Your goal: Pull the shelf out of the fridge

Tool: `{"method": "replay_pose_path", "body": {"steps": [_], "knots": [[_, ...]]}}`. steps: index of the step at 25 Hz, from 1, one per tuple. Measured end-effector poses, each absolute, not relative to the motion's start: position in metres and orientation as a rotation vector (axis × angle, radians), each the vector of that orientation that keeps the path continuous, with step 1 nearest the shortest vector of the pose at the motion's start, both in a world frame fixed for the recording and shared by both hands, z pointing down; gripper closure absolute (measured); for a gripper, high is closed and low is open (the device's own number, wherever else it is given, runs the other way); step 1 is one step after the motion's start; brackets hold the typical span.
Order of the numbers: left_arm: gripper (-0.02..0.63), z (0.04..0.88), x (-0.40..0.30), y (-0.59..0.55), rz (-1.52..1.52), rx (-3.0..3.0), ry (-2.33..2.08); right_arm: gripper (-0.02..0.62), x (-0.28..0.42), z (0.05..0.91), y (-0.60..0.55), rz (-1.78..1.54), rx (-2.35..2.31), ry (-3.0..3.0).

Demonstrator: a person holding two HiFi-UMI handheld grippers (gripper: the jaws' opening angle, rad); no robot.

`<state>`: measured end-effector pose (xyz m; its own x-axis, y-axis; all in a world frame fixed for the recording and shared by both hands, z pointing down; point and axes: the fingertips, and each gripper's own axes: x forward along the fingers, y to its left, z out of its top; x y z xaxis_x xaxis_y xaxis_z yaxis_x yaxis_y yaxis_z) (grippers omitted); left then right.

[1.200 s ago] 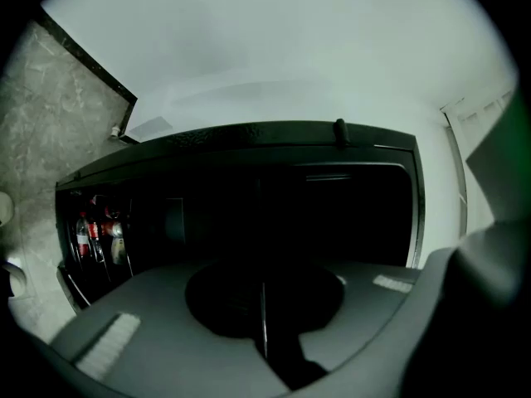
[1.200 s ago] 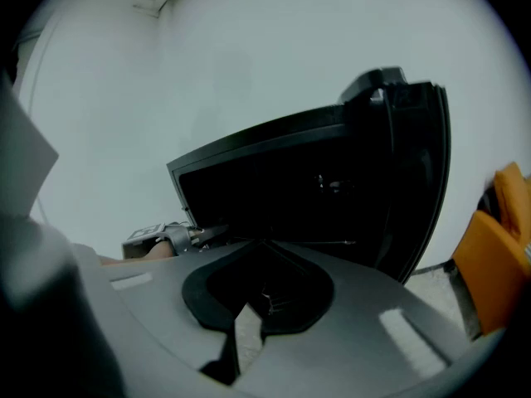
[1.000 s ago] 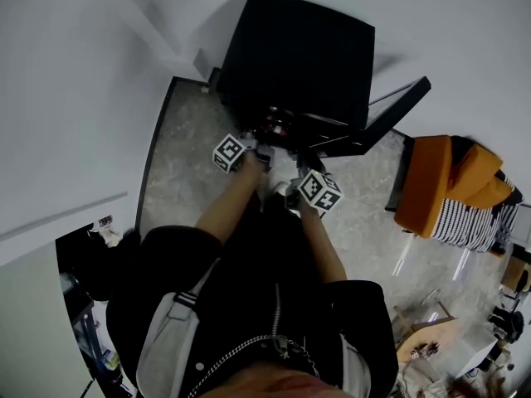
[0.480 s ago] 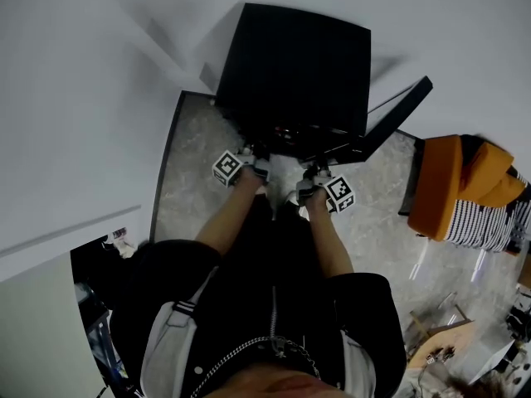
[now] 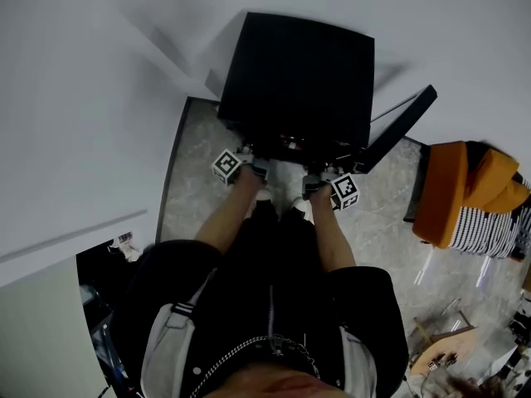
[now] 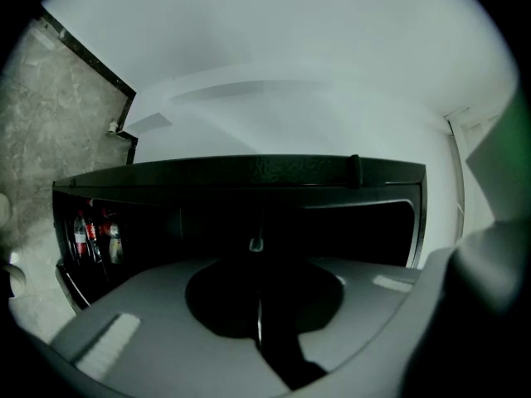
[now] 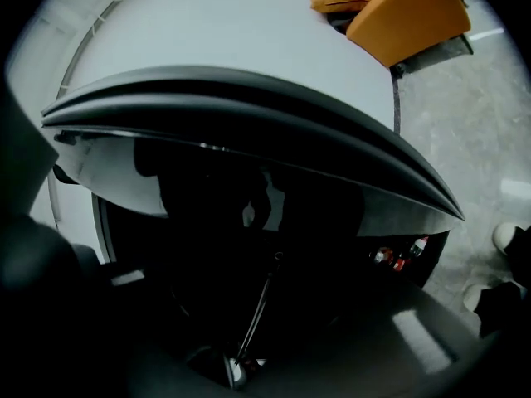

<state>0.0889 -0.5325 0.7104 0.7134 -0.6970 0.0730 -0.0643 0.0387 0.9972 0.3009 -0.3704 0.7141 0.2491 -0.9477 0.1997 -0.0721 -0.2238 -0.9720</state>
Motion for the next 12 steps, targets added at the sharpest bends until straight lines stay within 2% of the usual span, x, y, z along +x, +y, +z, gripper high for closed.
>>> {"method": "replay_pose_path", "body": {"steps": [3,12], "knots": [[0.575,0.711,0.090,-0.536,-0.547,1.467,-0.659,0.531,0.305,0.716,-0.376,-1.109,-1.527,0.990],[0.581,0.705,0.095,-0.533,-0.560,1.432,-0.607,0.568,0.304,0.714,-0.384,-1.084,-1.447,0.969]]}}
